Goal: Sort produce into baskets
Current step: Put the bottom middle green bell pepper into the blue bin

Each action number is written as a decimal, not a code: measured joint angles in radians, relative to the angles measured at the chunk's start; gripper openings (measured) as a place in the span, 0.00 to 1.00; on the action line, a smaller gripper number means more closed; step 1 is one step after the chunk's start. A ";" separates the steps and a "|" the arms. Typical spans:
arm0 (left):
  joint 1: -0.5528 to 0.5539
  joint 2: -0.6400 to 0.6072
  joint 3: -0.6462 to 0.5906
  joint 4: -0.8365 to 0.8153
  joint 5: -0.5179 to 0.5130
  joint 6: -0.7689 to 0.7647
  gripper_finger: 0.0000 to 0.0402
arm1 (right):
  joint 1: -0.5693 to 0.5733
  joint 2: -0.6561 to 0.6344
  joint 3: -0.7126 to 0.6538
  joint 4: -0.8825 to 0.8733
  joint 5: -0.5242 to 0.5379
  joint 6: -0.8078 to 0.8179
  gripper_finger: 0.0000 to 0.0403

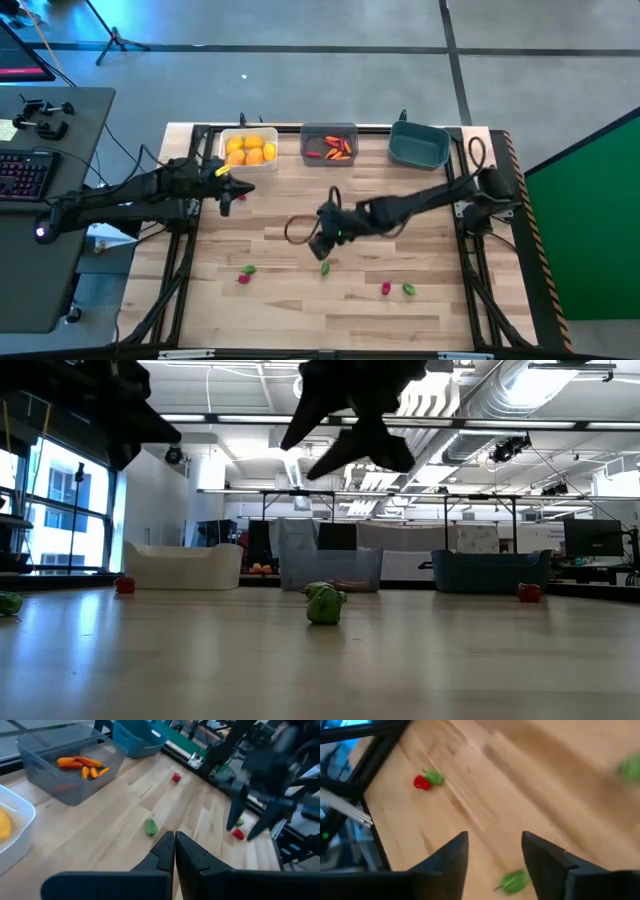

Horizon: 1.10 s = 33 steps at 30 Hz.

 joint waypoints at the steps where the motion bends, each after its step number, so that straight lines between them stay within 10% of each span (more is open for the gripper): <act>1: -0.005 -0.005 0.000 0.000 0.000 -0.001 0.00 | 0.018 0.011 0.000 -0.006 0.008 0.062 0.45; 13: -0.011 -0.012 0.000 0.002 -0.008 0.017 0.00 | 0.117 0.187 0.000 -0.074 0.052 0.490 0.55; 33: -0.011 -0.010 0.000 -0.005 -0.023 0.013 0.00 | 0.162 0.268 0.002 0.002 0.019 0.640 0.43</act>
